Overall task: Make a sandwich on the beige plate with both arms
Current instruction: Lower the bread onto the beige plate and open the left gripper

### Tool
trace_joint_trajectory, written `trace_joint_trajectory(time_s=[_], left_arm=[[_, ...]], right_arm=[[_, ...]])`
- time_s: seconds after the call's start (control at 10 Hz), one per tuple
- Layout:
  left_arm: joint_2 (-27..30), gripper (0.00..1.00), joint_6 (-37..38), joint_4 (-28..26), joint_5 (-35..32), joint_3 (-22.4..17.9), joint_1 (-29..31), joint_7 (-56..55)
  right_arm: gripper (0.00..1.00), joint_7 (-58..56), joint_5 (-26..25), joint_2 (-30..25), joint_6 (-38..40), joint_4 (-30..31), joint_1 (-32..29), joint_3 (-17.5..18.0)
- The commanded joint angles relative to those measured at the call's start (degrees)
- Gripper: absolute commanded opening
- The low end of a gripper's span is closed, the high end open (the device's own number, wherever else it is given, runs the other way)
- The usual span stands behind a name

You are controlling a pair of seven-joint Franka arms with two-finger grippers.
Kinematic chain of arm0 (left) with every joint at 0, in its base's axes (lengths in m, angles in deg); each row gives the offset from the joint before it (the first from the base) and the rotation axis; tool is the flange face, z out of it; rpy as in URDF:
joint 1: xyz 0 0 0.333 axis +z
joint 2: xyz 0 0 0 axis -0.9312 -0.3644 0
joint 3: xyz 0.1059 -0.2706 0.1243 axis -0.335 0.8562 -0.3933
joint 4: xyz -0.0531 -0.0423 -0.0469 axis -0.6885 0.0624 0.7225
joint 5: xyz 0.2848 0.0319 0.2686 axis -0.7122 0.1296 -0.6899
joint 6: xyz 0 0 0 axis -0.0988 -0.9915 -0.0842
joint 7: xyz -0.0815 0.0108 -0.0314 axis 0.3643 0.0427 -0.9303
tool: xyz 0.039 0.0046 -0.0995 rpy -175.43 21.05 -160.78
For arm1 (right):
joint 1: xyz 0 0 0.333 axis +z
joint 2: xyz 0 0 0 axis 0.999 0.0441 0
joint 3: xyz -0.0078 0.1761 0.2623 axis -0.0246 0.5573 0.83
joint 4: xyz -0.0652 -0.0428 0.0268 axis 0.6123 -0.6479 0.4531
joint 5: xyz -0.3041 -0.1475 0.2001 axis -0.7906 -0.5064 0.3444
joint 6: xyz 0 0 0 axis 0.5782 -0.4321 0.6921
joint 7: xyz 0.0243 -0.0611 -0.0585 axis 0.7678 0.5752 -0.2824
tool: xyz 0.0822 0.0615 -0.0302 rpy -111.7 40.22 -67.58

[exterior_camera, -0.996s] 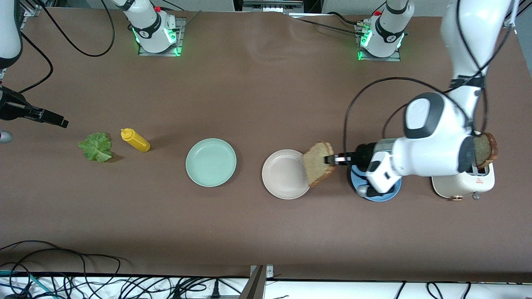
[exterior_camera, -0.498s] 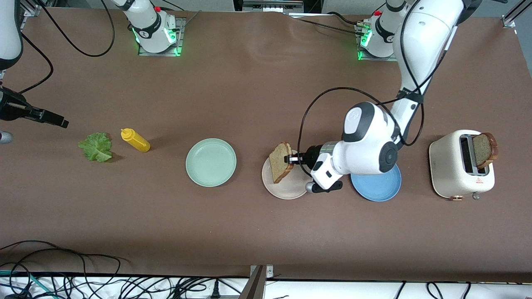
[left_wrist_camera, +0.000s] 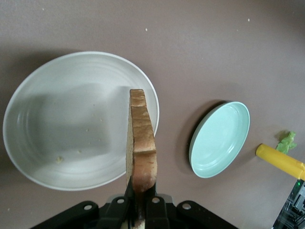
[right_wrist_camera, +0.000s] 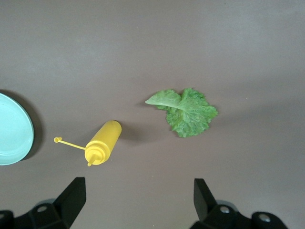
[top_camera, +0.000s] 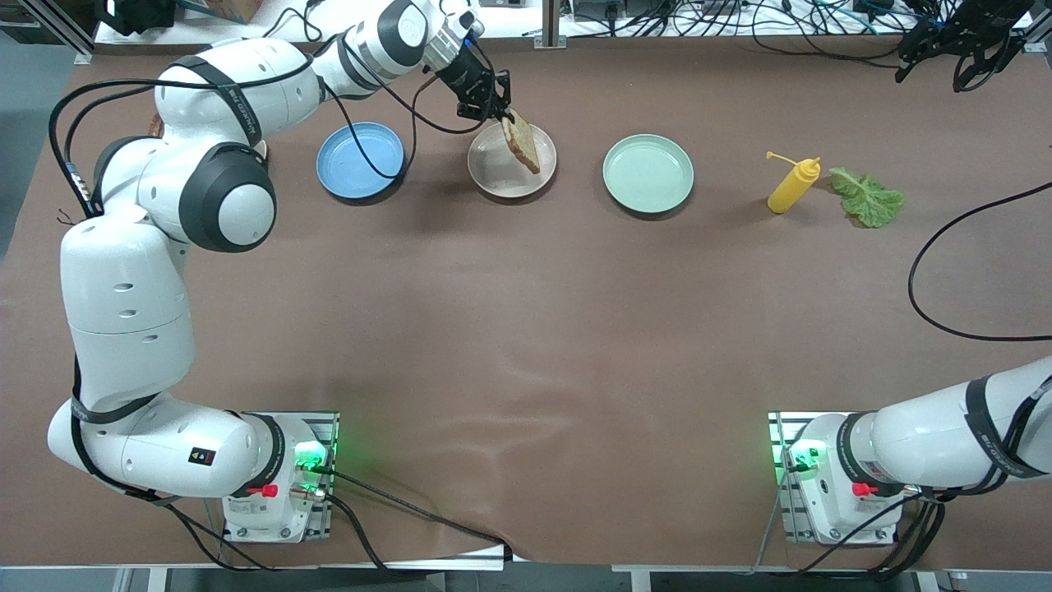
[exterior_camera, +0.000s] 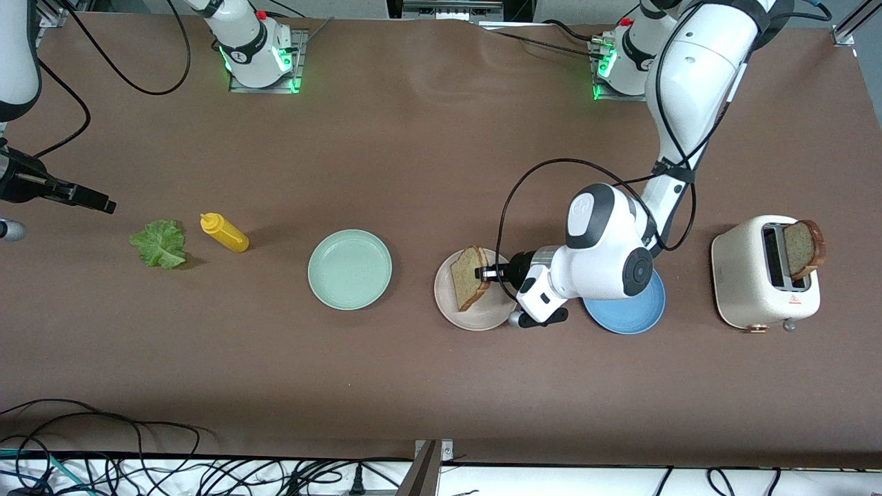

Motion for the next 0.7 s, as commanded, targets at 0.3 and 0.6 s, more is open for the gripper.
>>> trace_joint_trajectory(time_s=[0.3, 0.6], left_arm=[[-2.5, 0.00, -2.1, 2.1, 2.6, -0.2, -1.5, 0.5], [-1.8, 0.00, -0.9, 1.8, 3.9, -0.2, -1.2, 0.2]], right_arm=[[1.00, -2.6, -0.7, 2.9, -0.5, 0.4, -2.9, -0.7], [1.00, -3.3, -0.7, 4.3, -4.2, 2.9, -3.2, -1.5]])
